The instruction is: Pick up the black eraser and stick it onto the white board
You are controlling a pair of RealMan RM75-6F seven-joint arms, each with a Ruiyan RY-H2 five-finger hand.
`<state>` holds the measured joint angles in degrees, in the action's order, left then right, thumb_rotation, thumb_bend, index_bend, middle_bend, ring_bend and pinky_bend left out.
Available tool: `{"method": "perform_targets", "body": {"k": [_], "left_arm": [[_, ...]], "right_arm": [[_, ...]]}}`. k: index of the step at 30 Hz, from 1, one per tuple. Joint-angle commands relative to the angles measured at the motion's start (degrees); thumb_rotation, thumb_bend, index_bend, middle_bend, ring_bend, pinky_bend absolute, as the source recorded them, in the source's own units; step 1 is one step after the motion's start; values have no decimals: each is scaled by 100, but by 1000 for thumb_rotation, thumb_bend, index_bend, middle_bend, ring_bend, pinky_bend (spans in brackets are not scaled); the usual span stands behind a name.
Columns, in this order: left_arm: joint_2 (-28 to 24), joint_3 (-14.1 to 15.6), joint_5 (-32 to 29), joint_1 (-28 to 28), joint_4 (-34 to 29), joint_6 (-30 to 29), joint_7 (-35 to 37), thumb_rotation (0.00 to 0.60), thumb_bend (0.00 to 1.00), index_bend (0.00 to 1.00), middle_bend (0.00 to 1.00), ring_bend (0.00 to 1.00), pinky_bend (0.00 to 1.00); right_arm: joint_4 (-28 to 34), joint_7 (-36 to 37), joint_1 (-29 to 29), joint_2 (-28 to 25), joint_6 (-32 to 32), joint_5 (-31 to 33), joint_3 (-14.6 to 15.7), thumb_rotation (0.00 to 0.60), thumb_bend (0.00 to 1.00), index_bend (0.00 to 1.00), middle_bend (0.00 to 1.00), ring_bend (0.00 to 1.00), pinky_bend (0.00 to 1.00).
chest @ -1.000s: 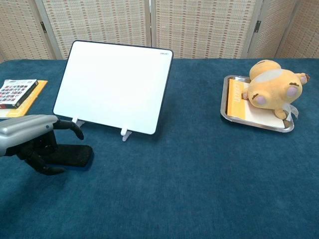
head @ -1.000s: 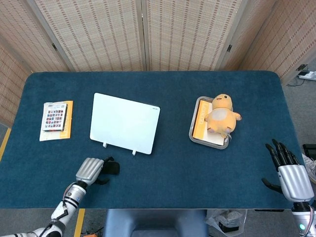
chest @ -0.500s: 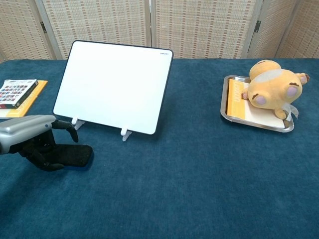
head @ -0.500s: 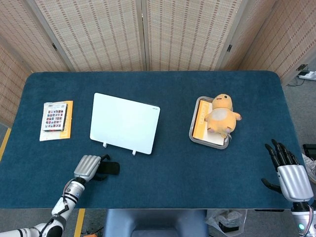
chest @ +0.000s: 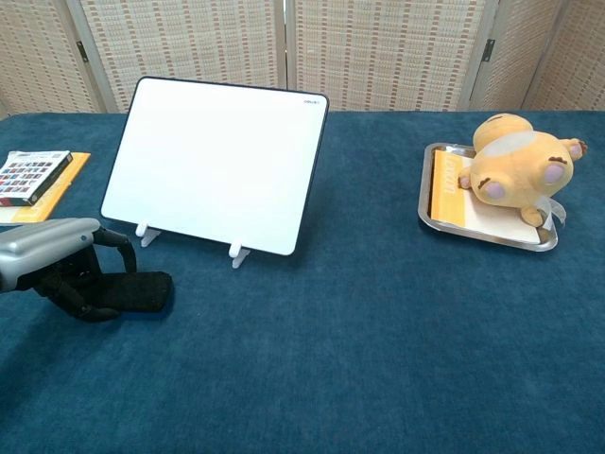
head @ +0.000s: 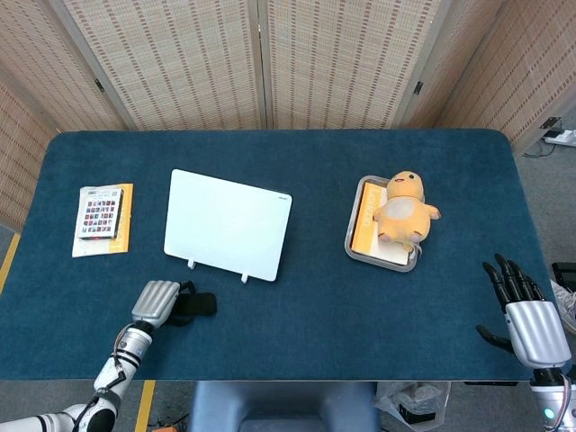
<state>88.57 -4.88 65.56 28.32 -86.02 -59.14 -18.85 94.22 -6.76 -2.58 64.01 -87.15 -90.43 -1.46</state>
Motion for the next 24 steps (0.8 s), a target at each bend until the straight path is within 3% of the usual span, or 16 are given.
{"method": "perform_targets", "body": {"k": [1,6,10,16,24], "left_arm": [[48,-4,175,-47,74,-207,72,600,256,547,1000,1000,1000],[21,9,585,-195,15,-815,-8,600,256,559,1000,1000,1000],[25,22,1267,-433,45,-1818,-194,600,256,567,1000,1000,1000],[430,-224,2413,-515,810,-3222,334,600,256,575,1000,1000,1000],[1091,-497,2654,-185,1919,-3365,1534,600,256,573,1000,1000,1000]], "right_arm": [[-3,-17,-1,10,6,3,1,600,151,0,0,17,179],[-4,-41,-3,20,14,16,-5,600,151,0,0,17,180],[-2,-53,-1,26,11,16,-6,600,151,0,0,17,179],[10,-142,-13,52,54,25,4,600,150,0,0,17,180],[21,-179,-37,58,106,116,-36,600,151,0,0,17,179]]}}
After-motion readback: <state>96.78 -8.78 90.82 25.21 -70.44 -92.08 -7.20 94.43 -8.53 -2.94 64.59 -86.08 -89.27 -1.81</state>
